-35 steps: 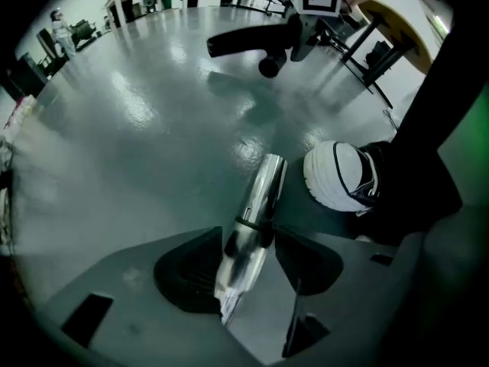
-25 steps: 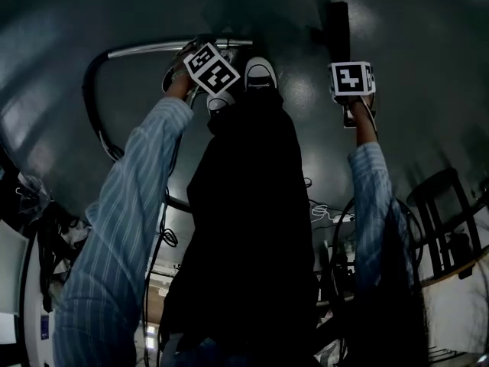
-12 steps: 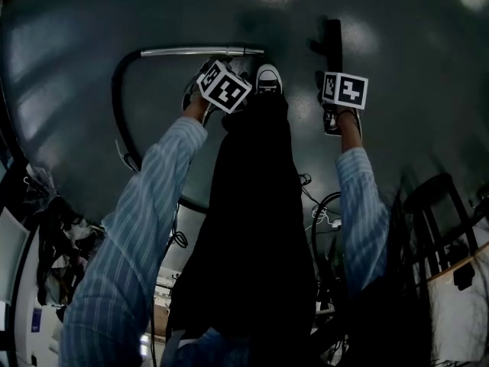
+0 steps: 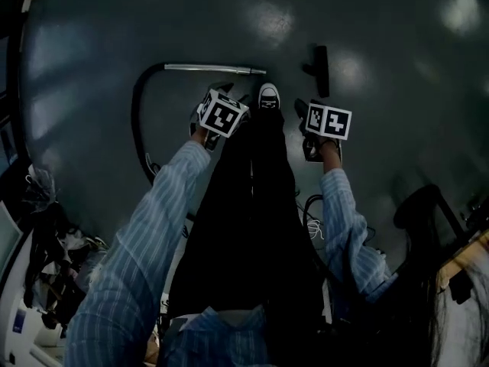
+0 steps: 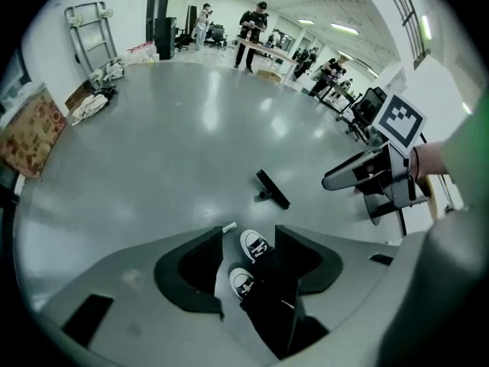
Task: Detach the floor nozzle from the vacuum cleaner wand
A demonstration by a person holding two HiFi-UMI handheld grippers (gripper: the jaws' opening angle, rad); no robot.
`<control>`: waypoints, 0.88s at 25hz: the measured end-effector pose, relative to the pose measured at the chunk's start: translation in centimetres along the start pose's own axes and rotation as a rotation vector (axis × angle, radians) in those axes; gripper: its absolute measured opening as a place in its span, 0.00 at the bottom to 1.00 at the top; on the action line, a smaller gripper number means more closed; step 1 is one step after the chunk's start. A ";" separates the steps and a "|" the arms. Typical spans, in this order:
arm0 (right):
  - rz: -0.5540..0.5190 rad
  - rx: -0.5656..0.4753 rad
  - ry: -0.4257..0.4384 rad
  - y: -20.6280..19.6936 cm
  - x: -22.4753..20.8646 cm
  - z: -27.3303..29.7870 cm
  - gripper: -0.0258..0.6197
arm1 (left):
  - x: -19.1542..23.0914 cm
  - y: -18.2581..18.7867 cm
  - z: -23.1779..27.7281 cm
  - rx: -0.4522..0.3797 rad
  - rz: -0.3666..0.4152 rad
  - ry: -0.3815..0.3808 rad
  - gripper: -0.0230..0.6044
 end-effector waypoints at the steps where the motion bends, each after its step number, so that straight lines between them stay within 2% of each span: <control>1: 0.006 -0.009 0.011 -1.0 0.8 -0.9 0.37 | -0.8 -0.7 -1.3 -0.016 -0.018 -0.013 0.38; 4: 0.019 -0.038 0.038 -3.8 3.7 -4.3 0.37 | -3.3 -2.8 -5.9 -0.085 -0.058 -0.042 0.38; 7: 0.031 -0.077 0.070 -4.7 6.6 -7.4 0.36 | -4.4 -3.2 -10.6 -0.165 -0.077 -0.046 0.38; 12: 0.035 -0.124 0.128 -5.3 10.1 -11.2 0.37 | -6.1 -3.6 -15.3 -0.262 -0.093 -0.142 0.36; 17: -0.028 -0.184 0.131 -6.6 13.5 -17.9 0.37 | -9.4 -3.5 -21.2 -0.343 -0.051 -0.111 0.29; 22: -0.050 -0.240 0.130 -8.5 17.1 -21.9 0.36 | -11.6 -4.8 -26.3 -0.417 0.009 -0.052 0.25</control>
Point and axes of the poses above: the fingertips, and each gripper's own axes: z forward along the fingers, x to its left, y out of its top, the point moved 8 cm from there along -z, backward along the fingers, and after that the axes turned 15 degrees about x, right-handed, at the moved point
